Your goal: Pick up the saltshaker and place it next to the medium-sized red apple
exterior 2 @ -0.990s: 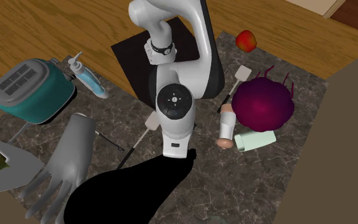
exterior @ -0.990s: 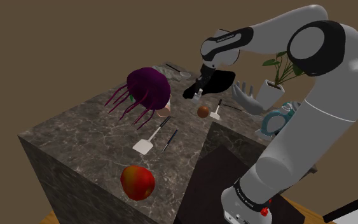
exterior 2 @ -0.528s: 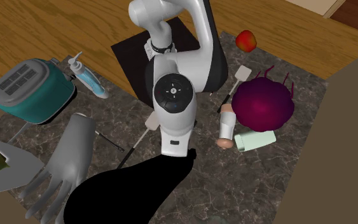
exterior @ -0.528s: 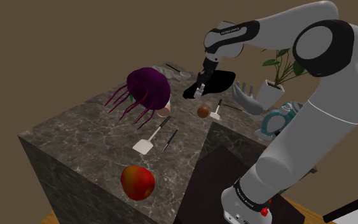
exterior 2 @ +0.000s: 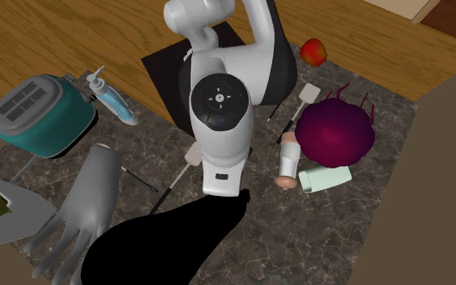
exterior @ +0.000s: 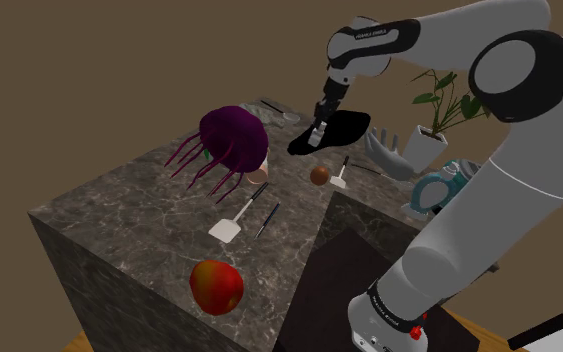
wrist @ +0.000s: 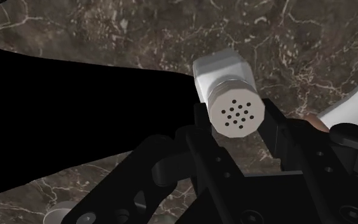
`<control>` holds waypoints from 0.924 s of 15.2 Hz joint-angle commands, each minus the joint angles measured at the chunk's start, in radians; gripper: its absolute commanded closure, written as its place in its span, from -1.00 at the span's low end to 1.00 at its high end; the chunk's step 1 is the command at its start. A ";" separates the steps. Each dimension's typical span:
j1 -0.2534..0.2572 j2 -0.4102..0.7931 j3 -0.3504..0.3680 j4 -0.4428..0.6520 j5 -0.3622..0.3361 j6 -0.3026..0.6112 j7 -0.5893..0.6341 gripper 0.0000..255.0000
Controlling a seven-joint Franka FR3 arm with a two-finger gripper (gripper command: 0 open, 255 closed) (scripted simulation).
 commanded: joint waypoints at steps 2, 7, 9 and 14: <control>0.001 -0.008 0.000 0.033 -0.003 -0.041 0.004 1.00; 0.001 -0.019 0.001 0.089 -0.007 -0.107 0.008 1.00; 0.001 -0.021 0.001 0.113 -0.008 -0.133 0.009 1.00; 0.020 -0.092 0.020 0.066 -0.030 -0.154 0.053 1.00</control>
